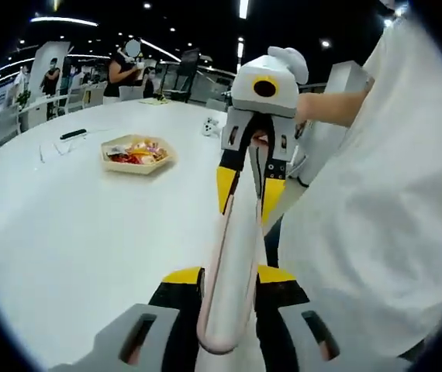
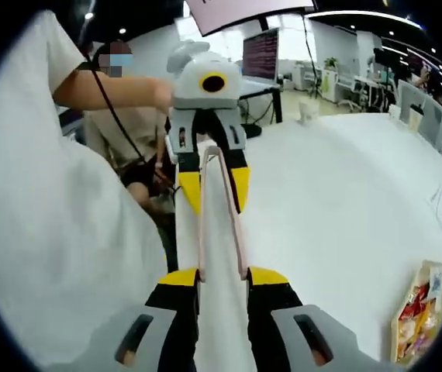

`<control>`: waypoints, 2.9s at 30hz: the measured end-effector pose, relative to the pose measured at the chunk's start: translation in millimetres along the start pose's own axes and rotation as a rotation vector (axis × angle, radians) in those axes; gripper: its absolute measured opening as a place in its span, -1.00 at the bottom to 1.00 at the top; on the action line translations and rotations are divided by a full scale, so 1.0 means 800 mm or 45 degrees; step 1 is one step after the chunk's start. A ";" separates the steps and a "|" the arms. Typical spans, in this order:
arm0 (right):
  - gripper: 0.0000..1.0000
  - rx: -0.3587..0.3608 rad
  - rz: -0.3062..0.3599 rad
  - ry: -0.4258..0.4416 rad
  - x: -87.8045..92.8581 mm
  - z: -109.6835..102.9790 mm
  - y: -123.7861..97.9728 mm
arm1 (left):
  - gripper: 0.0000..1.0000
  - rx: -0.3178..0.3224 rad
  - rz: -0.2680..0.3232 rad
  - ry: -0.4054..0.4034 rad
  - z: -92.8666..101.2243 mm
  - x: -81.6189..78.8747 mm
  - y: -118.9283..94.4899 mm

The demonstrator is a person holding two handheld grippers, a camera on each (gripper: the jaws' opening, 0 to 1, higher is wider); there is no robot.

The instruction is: Place the target food into the container with the food tongs after gripping and lifting it, then release it inside without dropping or visibly crushing the food.

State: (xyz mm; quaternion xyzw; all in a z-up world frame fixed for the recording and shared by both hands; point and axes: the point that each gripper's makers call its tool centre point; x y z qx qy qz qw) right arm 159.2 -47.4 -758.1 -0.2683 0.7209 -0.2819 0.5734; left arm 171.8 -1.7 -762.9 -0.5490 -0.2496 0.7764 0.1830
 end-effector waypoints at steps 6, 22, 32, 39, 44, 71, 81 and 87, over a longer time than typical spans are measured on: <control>-0.52 0.043 -0.067 -0.029 0.025 0.013 0.015 | -0.54 -0.058 -0.138 0.113 -0.012 0.021 0.021; -0.40 0.077 -0.236 -0.128 0.058 0.038 0.032 | -0.62 -0.195 -0.341 0.235 -0.040 0.071 0.035; -0.21 0.129 -0.216 -0.107 0.072 0.046 0.031 | -0.39 -0.360 -0.139 0.028 -0.047 0.063 0.010; 0.22 0.306 -0.063 0.057 0.064 0.056 -0.027 | -0.06 -0.596 0.234 -0.278 -0.052 0.035 -0.067; 0.42 0.491 0.335 0.312 0.029 0.058 -0.113 | 0.21 -0.827 0.585 -0.473 -0.056 0.023 -0.161; 0.49 0.583 0.693 0.587 0.009 0.075 -0.131 | 0.99 -0.953 0.760 -0.544 -0.023 0.003 -0.209; 0.38 0.570 0.701 0.592 -0.001 0.075 -0.115 | 0.99 -0.931 0.756 -0.623 -0.005 0.024 -0.196; 0.39 0.556 0.699 0.583 -0.016 0.075 -0.104 | 0.99 -0.933 0.742 -0.652 0.000 0.041 -0.191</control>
Point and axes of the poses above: the point that each gripper's makers call its tool centre point, and the gripper's own axes: y roughly forward along the fingers, z roughly to its right, x roughly out of its underside
